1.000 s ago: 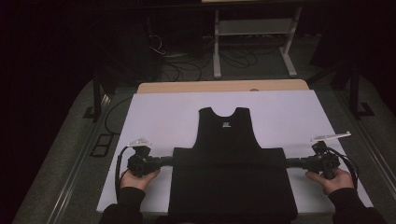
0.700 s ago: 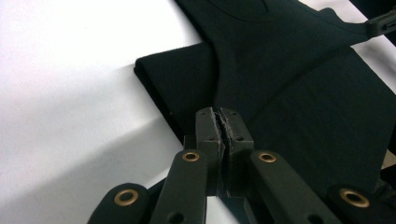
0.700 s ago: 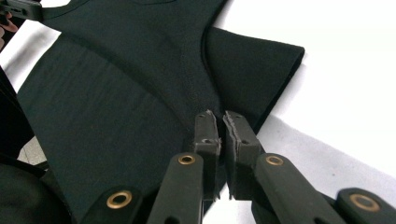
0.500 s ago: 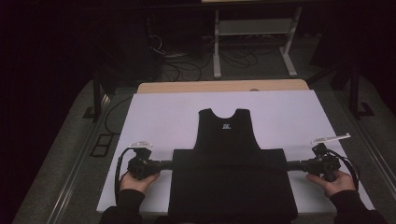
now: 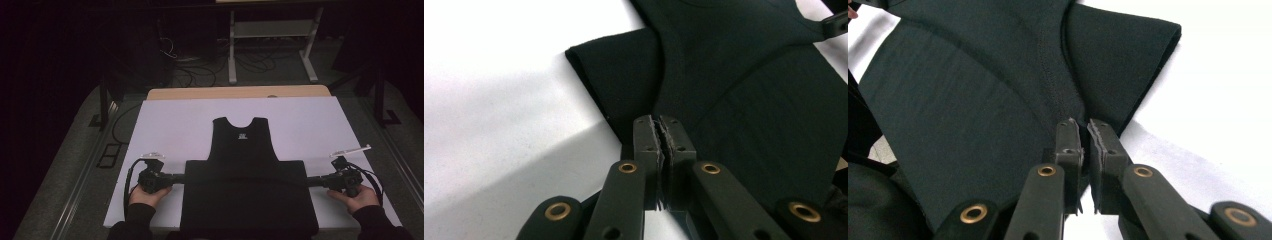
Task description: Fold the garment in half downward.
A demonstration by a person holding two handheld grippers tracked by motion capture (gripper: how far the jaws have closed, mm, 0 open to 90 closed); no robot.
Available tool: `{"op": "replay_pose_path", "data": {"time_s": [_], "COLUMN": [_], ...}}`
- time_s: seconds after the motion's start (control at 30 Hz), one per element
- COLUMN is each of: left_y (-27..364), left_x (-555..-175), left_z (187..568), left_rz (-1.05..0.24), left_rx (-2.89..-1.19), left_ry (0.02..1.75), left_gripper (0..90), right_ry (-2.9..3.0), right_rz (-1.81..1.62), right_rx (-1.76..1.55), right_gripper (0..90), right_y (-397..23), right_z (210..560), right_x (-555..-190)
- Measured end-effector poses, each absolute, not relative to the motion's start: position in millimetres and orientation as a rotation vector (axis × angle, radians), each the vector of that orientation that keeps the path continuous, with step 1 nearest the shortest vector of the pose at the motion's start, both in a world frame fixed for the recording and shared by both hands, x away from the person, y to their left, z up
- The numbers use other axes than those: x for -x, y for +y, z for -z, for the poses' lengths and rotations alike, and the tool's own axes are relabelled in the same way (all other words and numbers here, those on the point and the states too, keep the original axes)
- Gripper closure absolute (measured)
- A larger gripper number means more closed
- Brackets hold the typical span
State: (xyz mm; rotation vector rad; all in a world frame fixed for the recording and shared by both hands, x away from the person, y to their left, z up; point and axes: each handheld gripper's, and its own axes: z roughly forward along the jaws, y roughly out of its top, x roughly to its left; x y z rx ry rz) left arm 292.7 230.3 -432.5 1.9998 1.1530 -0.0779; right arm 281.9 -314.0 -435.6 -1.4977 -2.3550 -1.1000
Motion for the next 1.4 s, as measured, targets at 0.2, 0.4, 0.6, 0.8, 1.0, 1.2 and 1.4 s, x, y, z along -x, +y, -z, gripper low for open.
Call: {"op": "replay_pose_path", "data": {"time_s": [0.2, 0.4, 0.6, 0.8, 1.0, 1.2, 1.4], "left_y": [229.9, 229.1, 229.4, 229.4, 228.3, 231.6, 229.8], "left_x": [-295.0, -295.9, -295.7, -296.2, -295.5, -295.8, -296.1], "left_z": [434.5, 434.8, 433.0, 431.1, 427.5, 423.8, 418.6], "left_rz": [0.080, 0.078, 0.047, 0.016, -0.046, -0.073, -0.088], "left_rx": [-2.004, -2.011, -2.011, -2.008, -2.016, -1.984, -1.979], "left_ry": [1.156, 1.150, 1.137, 1.145, 1.141, 1.129, 1.075], "left_gripper": [85.8, 85.2, 79.9, 65.9, 51.3, 42.8, 33.7], "right_ry": [-2.360, -2.375, -2.407, -2.425, -2.431, -2.440, -2.473], "right_rz": [1.079, 1.077, 1.075, 1.073, 1.104, 1.145, 1.215], "right_rx": [1.506, 1.516, 1.519, 1.536, 1.520, 1.491, 1.474], "right_gripper": [81.6, 76.9, 68.8, 58.7, 53.6, 42.9, 29.1], "right_y": [-312.3, -311.4, -310.0, -309.9, -310.1, -309.5, -308.5], "right_z": [437.1, 436.9, 436.0, 435.0, 432.9, 430.1, 424.8], "right_x": [-282.9, -282.7, -282.1, -281.9, -281.9, -282.3, -283.2]}}
